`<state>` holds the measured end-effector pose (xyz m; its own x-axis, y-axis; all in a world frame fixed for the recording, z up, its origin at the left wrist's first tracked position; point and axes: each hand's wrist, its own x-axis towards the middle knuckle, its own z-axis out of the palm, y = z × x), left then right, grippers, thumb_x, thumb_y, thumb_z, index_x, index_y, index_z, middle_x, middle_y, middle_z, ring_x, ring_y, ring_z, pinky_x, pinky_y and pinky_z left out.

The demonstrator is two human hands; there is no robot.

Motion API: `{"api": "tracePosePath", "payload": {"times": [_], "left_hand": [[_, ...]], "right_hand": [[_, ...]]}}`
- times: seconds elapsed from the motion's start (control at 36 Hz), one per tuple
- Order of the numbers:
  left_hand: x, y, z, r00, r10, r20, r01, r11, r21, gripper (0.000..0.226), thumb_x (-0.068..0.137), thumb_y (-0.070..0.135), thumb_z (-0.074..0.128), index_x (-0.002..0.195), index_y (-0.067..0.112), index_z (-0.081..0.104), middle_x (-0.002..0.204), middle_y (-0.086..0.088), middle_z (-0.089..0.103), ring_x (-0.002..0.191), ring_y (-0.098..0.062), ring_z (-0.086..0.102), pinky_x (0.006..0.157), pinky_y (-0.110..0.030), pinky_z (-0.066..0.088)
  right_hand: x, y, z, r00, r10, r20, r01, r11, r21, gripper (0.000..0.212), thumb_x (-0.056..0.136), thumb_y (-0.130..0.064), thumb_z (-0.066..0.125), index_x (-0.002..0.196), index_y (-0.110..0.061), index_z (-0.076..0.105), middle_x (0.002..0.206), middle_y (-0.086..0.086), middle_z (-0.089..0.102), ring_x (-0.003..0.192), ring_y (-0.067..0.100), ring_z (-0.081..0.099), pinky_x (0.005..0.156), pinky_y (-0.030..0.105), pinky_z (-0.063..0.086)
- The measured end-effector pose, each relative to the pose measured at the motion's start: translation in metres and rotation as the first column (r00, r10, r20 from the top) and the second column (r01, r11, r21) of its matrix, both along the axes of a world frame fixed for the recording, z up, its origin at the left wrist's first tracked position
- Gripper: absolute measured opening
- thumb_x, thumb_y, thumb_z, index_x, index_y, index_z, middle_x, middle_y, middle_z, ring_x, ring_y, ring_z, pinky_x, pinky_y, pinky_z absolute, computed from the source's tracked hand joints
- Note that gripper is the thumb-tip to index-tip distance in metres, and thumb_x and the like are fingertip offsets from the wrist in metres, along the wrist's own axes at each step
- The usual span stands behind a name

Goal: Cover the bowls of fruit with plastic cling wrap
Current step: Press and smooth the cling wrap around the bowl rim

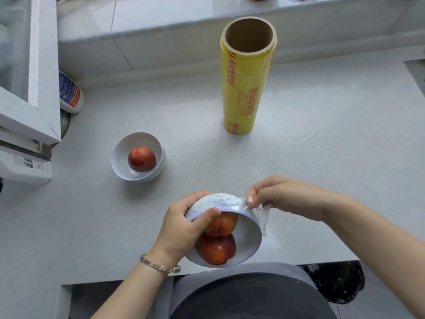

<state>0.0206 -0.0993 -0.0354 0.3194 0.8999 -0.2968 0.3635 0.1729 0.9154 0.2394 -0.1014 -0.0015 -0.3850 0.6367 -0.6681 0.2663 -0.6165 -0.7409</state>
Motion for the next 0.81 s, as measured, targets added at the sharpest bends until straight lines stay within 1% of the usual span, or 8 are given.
{"api": "tracePosePath", "payload": {"times": [0.08,0.17,0.31,0.39,0.53,0.61,0.69,0.81], "left_hand": [[0.0,0.0,-0.001,1.0,-0.002,-0.016,0.001,1.0,-0.002,0.04,0.056,0.058,0.063,0.086,0.033,0.065,0.084,0.029,0.068,0.082,0.007,0.062,0.073,-0.006,0.044],[0.001,-0.001,-0.003,0.999,0.001,-0.033,-0.001,1.0,-0.014,0.041,0.056,0.06,0.062,0.087,0.033,0.067,0.086,0.025,0.069,0.083,0.005,0.063,0.075,-0.008,0.045],[0.005,-0.001,-0.003,0.999,-0.012,-0.049,0.011,1.0,-0.006,0.034,0.057,0.059,0.061,0.083,0.037,0.066,0.084,0.027,0.069,0.081,0.007,0.063,0.073,-0.007,0.045],[0.005,0.0,-0.003,0.999,-0.013,-0.047,0.013,1.0,-0.007,0.036,0.058,0.06,0.061,0.085,0.037,0.066,0.085,0.025,0.07,0.082,0.005,0.063,0.072,-0.009,0.045],[0.007,0.003,-0.002,0.999,-0.021,-0.037,0.021,1.0,-0.003,0.041,0.057,0.062,0.062,0.089,0.036,0.066,0.087,0.023,0.069,0.084,0.004,0.063,0.073,-0.008,0.045],[0.007,0.005,-0.002,1.0,-0.015,-0.022,0.015,1.0,0.0,0.044,0.056,0.062,0.062,0.09,0.034,0.066,0.087,0.019,0.071,0.085,0.004,0.063,0.075,-0.009,0.045],[0.007,0.005,-0.002,1.0,-0.019,-0.02,0.019,1.0,0.014,0.045,0.056,0.062,0.062,0.091,0.034,0.066,0.088,0.017,0.07,0.084,0.004,0.063,0.074,-0.009,0.045],[0.007,0.008,0.001,0.999,-0.025,-0.028,0.026,0.999,0.041,0.039,0.056,0.061,0.062,0.088,0.039,0.064,0.084,0.028,0.068,0.082,0.007,0.062,0.074,-0.008,0.045]], "right_hand": [[-0.005,-0.001,-0.002,0.995,-0.043,0.085,0.04,0.999,0.036,0.021,0.084,-0.003,0.049,0.069,-0.011,0.062,0.061,-0.011,0.057,0.057,-0.003,0.046,0.062,0.015,0.034],[-0.01,-0.002,-0.004,0.991,-0.093,0.098,0.093,0.996,0.006,0.027,0.08,-0.002,0.048,0.057,-0.014,0.056,0.052,-0.01,0.053,0.051,0.001,0.041,0.058,0.021,0.027],[-0.013,0.0,-0.002,0.989,-0.115,0.089,0.122,0.99,-0.067,0.04,0.081,-0.026,0.063,0.043,-0.019,0.054,0.046,-0.006,0.045,0.046,0.005,0.035,0.055,0.023,0.024],[-0.015,0.001,-0.001,0.985,-0.135,0.106,0.138,0.99,-0.025,0.04,0.076,-0.037,0.069,0.042,-0.019,0.059,0.049,-0.003,0.043,0.05,0.008,0.037,0.061,0.021,0.028],[-0.019,0.0,-0.003,0.954,-0.3,-0.01,0.3,0.954,0.026,0.03,0.079,-0.023,0.069,0.05,-0.016,0.063,0.041,-0.009,0.045,0.041,0.001,0.035,0.043,0.008,0.029],[-0.022,-0.001,-0.002,0.923,-0.378,-0.072,0.379,0.925,0.013,0.02,0.08,-0.018,0.067,0.064,-0.006,0.066,0.041,-0.01,0.051,0.04,-0.001,0.04,0.044,0.006,0.032],[-0.028,-0.003,-0.006,0.877,-0.472,-0.091,0.476,0.879,0.029,0.023,0.08,-0.015,0.066,0.057,-0.012,0.065,0.045,-0.008,0.055,0.043,0.0,0.043,0.047,0.007,0.035],[-0.034,-0.006,-0.009,0.77,-0.626,-0.125,0.633,0.773,0.027,0.02,0.08,-0.01,0.066,0.06,-0.006,0.064,0.041,-0.008,0.053,0.037,-0.001,0.043,0.043,0.008,0.035]]}}
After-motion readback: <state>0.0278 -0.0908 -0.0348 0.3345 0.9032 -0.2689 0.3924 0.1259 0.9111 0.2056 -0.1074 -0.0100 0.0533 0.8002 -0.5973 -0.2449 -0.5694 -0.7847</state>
